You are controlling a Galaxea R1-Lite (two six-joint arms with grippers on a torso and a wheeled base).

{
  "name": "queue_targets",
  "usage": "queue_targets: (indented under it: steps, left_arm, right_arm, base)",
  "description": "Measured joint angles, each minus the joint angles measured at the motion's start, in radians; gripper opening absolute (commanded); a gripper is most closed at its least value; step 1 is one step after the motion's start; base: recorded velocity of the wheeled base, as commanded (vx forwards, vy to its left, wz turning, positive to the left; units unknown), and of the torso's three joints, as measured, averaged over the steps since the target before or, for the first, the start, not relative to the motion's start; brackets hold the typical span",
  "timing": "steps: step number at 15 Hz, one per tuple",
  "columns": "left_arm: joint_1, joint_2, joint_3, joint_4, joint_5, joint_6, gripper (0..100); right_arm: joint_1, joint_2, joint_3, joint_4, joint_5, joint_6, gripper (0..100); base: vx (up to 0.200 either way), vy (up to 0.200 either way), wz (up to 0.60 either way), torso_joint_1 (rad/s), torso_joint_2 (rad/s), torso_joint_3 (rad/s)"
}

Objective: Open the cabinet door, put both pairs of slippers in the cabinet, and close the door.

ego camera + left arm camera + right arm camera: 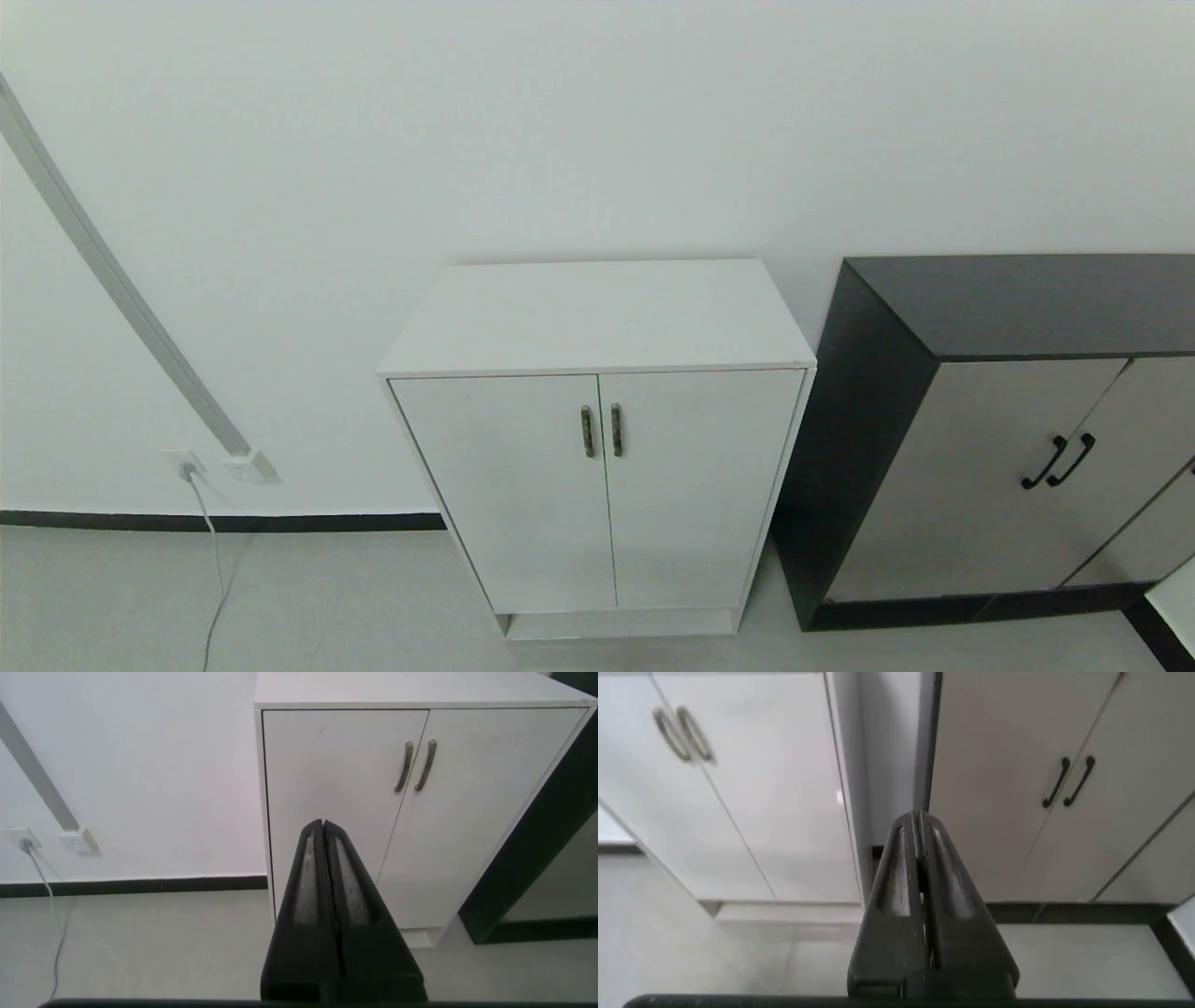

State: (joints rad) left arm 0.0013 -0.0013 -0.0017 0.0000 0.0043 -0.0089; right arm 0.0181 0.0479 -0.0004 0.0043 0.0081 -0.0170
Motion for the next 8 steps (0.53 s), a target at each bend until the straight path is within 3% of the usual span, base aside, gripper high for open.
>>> queue_targets:
  steps: [8]
  left_arm:
    - [0.000,0.000,0.000,0.000,0.000,0.003,0]
  right_arm:
    - [-0.017,-0.049,0.000,-0.008,-0.039,0.091,0]
  base:
    - [0.000,0.000,0.00,0.000,0.00,0.000]
